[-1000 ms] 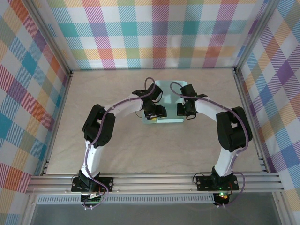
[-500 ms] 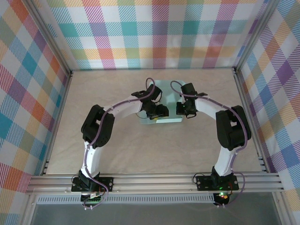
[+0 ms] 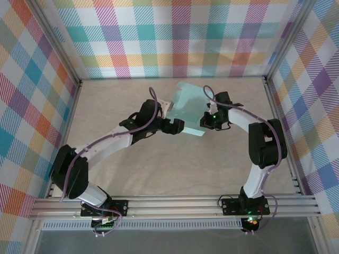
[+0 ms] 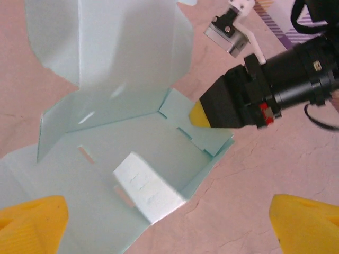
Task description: Fold the paper box
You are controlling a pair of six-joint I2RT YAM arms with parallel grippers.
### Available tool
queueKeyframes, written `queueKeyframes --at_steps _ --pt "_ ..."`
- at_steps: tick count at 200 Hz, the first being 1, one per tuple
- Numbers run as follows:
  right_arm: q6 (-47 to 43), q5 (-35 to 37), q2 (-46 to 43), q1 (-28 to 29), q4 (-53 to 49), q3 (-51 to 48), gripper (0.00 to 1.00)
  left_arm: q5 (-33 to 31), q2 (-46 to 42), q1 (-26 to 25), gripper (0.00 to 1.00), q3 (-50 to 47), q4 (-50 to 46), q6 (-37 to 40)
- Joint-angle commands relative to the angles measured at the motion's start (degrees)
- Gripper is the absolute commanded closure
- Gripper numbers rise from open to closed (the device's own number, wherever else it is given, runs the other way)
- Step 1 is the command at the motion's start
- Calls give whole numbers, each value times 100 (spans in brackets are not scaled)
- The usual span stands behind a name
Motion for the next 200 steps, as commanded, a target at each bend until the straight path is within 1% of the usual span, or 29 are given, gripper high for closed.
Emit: queueKeyframes --at_steps 1,11,23,36,47,50,61,63,65,72,75,79,85,118,139,153,190,200 --pt "208 -944 -204 -79 135 -4 100 277 -229 -37 9 -215 496 1350" --pt "207 -1035 -211 -82 140 -13 100 555 -303 -47 9 -299 524 1766" --pt "196 -1105 -237 -98 128 -23 100 722 -385 -80 8 -414 530 2299" --pt "164 -1135 -255 -102 104 -38 100 825 -458 -107 7 -540 530 2838" --pt "141 -1168 -270 -101 79 -58 100 842 -504 -133 9 -604 488 3192" --pt "138 -1172 -271 -98 78 -59 100 841 -511 -138 13 -615 469 3283" --pt "111 -1195 -272 -102 51 -67 100 764 -548 -188 16 -651 418 3565" --pt "110 -1198 -271 -98 45 -67 100 741 -554 -198 19 -665 416 3606" --pt "110 -1199 -273 -98 45 -67 100 737 -555 -202 24 -671 416 3663" --pt "109 -1215 -287 -100 44 -76 100 683 -564 -242 35 -708 399 3861" --pt "109 -1229 -293 -99 54 -84 100 650 -572 -258 41 -726 394 3941" --pt "104 -1237 -300 -100 66 -85 100 600 -581 -269 43 -750 385 4030" --pt "110 -1252 -307 -96 68 -85 100 534 -565 -289 43 -771 364 4125" --pt "119 -1347 -312 -93 87 -76 100 196 -497 -304 43 -806 471 4159" --pt "94 -1399 -305 -97 87 -82 100 -28 -535 -309 43 -921 819 4069" --pt "67 -1418 -321 -98 92 -110 100 -153 -603 -308 41 -1027 1071 4026" --pt "45 -1476 -341 -89 117 -221 100 -118 -628 -305 39 -1113 1409 3934" --pt "49 -1480 -333 -75 114 -226 100 -26 -613 -307 39 -1108 1488 3848"
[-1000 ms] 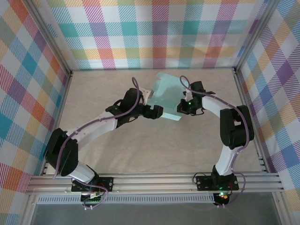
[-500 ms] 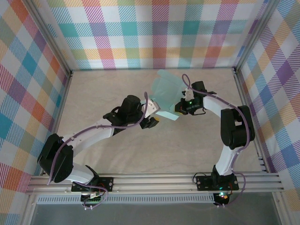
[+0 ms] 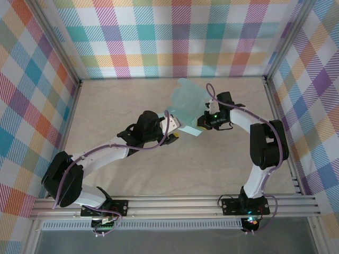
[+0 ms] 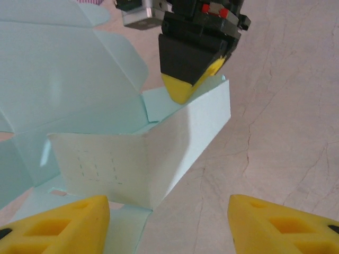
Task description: Fold the paper box
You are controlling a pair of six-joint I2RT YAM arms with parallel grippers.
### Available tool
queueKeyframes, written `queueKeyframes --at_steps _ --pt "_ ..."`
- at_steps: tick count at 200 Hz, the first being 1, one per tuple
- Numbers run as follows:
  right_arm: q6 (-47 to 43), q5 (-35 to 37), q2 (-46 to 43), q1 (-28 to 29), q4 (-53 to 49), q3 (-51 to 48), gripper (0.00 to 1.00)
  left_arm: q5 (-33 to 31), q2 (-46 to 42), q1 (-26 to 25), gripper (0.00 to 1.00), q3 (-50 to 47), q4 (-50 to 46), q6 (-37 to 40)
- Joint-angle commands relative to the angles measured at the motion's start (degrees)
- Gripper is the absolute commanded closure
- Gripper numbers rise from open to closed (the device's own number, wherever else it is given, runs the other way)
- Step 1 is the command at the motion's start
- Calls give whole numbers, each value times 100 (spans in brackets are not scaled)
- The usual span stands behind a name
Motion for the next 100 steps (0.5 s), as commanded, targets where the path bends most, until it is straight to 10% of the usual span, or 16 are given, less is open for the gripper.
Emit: queueKeyframes --at_steps 1,100 --pt "-80 -302 -225 12 48 -99 100 10 -128 -43 40 -36 485 -117" --pt "-104 -368 -223 106 17 -24 100 65 119 -57 40 109 639 -325"
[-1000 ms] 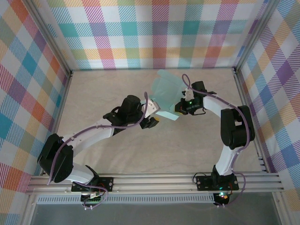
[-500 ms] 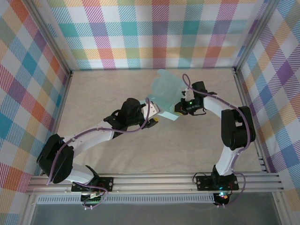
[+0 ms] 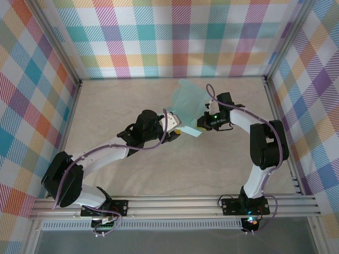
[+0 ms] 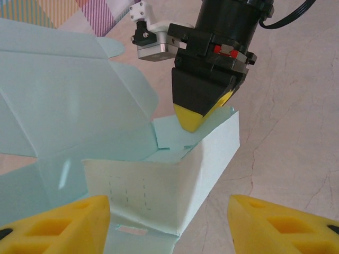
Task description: Fold the paper box
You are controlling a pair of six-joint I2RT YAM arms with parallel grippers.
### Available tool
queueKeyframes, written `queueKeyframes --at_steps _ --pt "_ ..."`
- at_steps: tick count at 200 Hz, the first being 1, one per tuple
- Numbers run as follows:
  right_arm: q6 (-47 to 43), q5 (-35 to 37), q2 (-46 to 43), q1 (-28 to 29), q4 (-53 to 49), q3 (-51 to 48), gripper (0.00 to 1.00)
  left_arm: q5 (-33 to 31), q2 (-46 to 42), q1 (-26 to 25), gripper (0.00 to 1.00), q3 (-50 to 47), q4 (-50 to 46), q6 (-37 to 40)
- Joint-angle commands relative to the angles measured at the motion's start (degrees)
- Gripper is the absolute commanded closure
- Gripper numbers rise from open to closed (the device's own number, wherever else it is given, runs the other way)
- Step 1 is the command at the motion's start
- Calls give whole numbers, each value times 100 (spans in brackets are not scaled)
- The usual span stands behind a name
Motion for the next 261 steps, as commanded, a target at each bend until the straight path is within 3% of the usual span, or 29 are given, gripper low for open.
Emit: queueKeyframes --at_steps 1,38,50,75,83,105,127,163,181,204,231,245,261 --pt "-99 -255 -217 67 19 13 100 4 105 -60 41 109 209 -129" --pt "-108 -282 -182 124 7 -2 100 48 264 -57 44 248 161 -170" --pt "-109 -293 -179 133 8 5 100 83 296 -61 53 281 87 -170" --pt "-124 -252 -172 133 -23 24 100 134 300 -59 55 324 -49 -197" --pt "-133 -250 -167 138 -18 24 100 161 298 -58 64 320 -68 -197" --pt "-133 -242 -157 133 -24 17 100 192 290 -61 74 354 -186 -190" --pt "-133 -243 -139 133 -20 6 100 302 296 -59 75 384 -291 -171" --pt "-149 -242 -169 133 -53 22 100 363 292 -54 89 383 -376 -129" --pt "-151 -223 -174 134 -57 14 100 323 286 -60 88 380 -387 -118" --pt "-130 -224 -162 134 -40 10 100 266 266 -54 73 366 -352 -139" --pt "-133 -250 -174 133 -28 -2 100 316 284 -55 73 377 -369 -148" --pt "-122 -236 -172 137 -28 3 100 329 291 -57 77 380 -383 -153" --pt "-124 -220 -178 133 -38 -2 100 346 299 -56 93 390 -379 -154"
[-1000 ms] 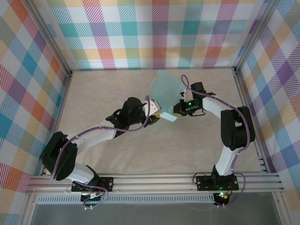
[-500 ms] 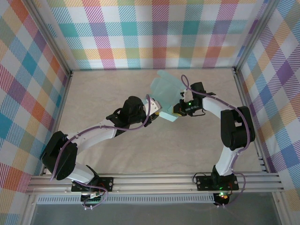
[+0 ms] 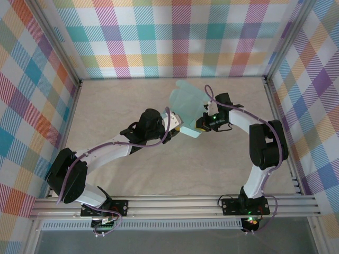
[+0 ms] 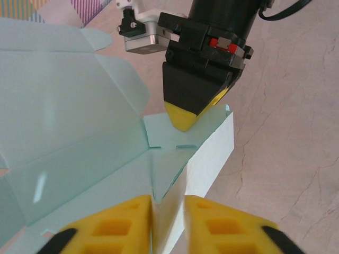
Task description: Fold the paper box
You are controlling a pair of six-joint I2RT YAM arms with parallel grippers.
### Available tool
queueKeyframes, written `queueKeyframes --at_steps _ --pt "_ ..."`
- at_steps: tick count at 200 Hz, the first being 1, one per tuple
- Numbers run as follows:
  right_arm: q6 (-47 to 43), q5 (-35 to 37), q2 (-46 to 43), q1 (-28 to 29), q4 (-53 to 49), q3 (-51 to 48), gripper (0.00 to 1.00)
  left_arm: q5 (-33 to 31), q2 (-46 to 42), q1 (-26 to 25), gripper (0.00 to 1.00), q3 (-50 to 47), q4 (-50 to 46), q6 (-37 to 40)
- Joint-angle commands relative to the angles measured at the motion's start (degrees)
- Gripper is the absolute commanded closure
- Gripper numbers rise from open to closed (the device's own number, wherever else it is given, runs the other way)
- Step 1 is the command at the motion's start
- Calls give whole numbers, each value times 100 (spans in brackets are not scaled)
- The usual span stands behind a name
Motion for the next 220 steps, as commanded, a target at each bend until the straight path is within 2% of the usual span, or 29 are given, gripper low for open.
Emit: queueKeyframes --at_steps 1,26,34,43,50,63,74,80,92,98,109,122,167,201,220 --pt "-129 -268 -178 44 41 -2 100 206 35 -48 94 155 -79 13" --pt "-122 -274 -183 45 38 11 100 200 45 -50 94 166 -79 -11" --pt "-121 -258 -182 45 39 7 100 198 46 -47 86 169 -79 -19" --pt "-120 -235 -187 44 29 6 100 191 30 -47 71 151 -53 -34" --pt "-120 -221 -187 44 36 8 100 186 22 -47 67 133 -8 -56" --pt "-117 -221 -189 48 35 15 100 179 0 -35 69 112 42 -84" --pt "-111 -215 -203 45 34 6 100 195 -1 -40 87 111 35 -90" --pt "-111 -218 -211 46 33 11 100 201 4 -38 93 111 29 -83" --pt "-120 -216 -232 45 30 -2 100 192 1 -38 94 115 34 -100" --pt "-129 -204 -227 44 22 -2 100 185 -11 -42 87 106 50 -122" --pt "-147 -169 -249 43 -5 6 100 108 -42 -40 65 66 168 -207" --pt "-148 -96 -253 44 -16 11 100 -131 -98 -24 53 -51 522 -493" --pt "-14 121 -317 52 93 -5 100 -412 -525 328 31 -215 966 -1547" --pt "-125 219 -319 46 27 16 100 -683 -1204 911 15 -410 1216 -2589" --pt "-247 53 -317 40 101 -28 100 53 -1395 1519 12 -357 1043 -2756"
